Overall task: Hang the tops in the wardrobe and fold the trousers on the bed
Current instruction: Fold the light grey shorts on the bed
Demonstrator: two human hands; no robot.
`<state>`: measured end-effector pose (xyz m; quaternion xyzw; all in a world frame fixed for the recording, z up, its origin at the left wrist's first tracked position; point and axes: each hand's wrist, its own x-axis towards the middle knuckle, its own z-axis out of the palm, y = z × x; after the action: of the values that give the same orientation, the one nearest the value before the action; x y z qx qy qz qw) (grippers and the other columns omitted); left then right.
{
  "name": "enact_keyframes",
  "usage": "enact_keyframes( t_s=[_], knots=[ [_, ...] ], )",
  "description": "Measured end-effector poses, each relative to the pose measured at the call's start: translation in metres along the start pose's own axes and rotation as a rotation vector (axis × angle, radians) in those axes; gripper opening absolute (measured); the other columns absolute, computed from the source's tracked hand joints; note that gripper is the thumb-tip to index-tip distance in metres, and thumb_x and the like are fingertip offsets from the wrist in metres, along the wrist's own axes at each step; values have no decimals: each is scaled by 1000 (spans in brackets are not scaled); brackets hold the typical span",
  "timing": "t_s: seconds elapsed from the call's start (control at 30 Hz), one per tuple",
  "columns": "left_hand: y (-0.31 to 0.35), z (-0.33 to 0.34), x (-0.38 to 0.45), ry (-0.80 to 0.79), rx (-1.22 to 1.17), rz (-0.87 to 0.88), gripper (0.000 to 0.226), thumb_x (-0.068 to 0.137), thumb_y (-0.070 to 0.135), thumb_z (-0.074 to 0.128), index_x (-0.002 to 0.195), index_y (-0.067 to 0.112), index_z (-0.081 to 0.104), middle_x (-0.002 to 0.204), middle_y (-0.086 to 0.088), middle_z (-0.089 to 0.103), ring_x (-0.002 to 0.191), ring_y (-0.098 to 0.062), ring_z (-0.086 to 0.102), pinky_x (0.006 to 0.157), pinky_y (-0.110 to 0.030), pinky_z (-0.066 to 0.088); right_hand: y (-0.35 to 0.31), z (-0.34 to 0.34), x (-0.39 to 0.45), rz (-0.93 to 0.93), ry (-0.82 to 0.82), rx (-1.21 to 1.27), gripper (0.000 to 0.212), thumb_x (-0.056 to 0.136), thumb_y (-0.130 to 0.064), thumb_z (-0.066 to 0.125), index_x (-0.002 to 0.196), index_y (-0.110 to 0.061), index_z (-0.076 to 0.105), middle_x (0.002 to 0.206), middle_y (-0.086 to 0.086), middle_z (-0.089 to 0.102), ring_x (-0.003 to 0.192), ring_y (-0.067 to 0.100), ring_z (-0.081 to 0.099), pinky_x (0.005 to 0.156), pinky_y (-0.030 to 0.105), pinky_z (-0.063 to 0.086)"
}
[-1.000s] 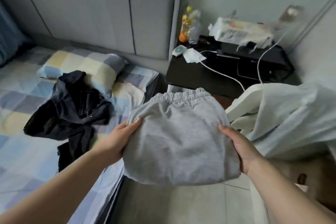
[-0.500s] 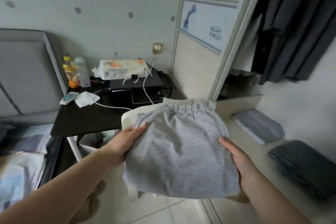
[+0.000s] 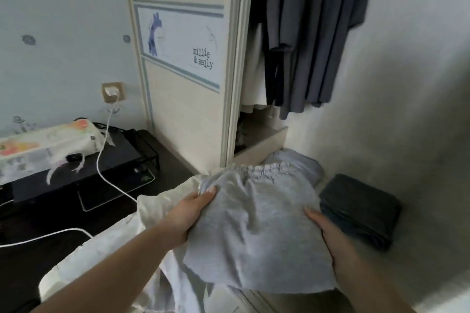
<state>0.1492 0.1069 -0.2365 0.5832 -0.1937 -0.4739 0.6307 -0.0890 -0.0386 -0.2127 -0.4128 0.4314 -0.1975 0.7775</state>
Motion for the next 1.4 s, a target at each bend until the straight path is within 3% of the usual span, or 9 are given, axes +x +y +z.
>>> enact_keyframes(
  t_s=[0.17,0.33,0.47,0.7,0.83,1.03,1.17,1.3,1.4],
  knots=[
    [19,5,78,-170,47,-103,47,77,49,68,112,17,65,105,-6,73,97,-22,70,72,-29,58,-8,3,33,-46,152,117,19,82,-27,65,95,-14,70,82,15,74,67,32,71,63,37,52],
    [14,27,132,-268,208,-164,75,58,61,79,117,18,62,109,-8,72,98,-26,70,91,-41,54,1,-5,47,-55,244,218,39,69,-26,70,106,-14,67,98,18,72,84,38,70,78,46,54],
    [12,50,164,-340,250,-233,87,42,59,88,113,17,62,100,-3,74,91,-22,72,82,-37,58,1,-20,56,-64,281,257,49,67,-28,71,114,-15,65,104,19,71,89,40,69,74,46,56],
    [23,73,211,-538,408,-300,62,53,53,88,103,36,56,102,4,73,94,-17,70,71,-29,56,-6,-54,86,-32,250,274,49,70,-30,72,117,-17,64,107,19,70,91,37,69,63,43,57],
    [25,86,250,-573,482,-358,52,61,49,82,104,38,55,113,4,68,102,-16,66,77,-28,54,-18,-74,123,59,280,248,47,64,-35,74,106,-14,72,106,20,70,92,38,69,82,46,53],
    [10,111,328,-529,514,-406,44,74,37,71,116,28,60,104,1,74,96,-17,70,75,-29,53,-43,-108,205,32,298,351,25,68,-18,62,88,-7,70,73,14,73,58,27,70,43,29,52],
    [-9,139,410,-432,503,-411,33,90,22,59,123,22,57,112,-5,71,105,-24,66,96,-40,48,-61,-146,293,-48,317,385,22,78,-10,56,74,-17,76,65,4,72,53,16,69,38,21,48],
    [-7,175,499,-350,542,-314,24,90,17,58,112,27,61,102,-2,74,98,-22,68,86,-36,50,-101,-186,388,-35,281,366,16,88,-7,47,87,-6,63,59,7,70,48,17,67,35,19,45],
    [4,196,563,-360,603,-238,30,89,13,58,115,27,59,107,-4,72,101,-25,67,93,-39,49,-128,-209,449,-34,219,359,15,85,-14,50,93,-8,61,65,10,72,53,23,69,39,26,50]
  ],
)
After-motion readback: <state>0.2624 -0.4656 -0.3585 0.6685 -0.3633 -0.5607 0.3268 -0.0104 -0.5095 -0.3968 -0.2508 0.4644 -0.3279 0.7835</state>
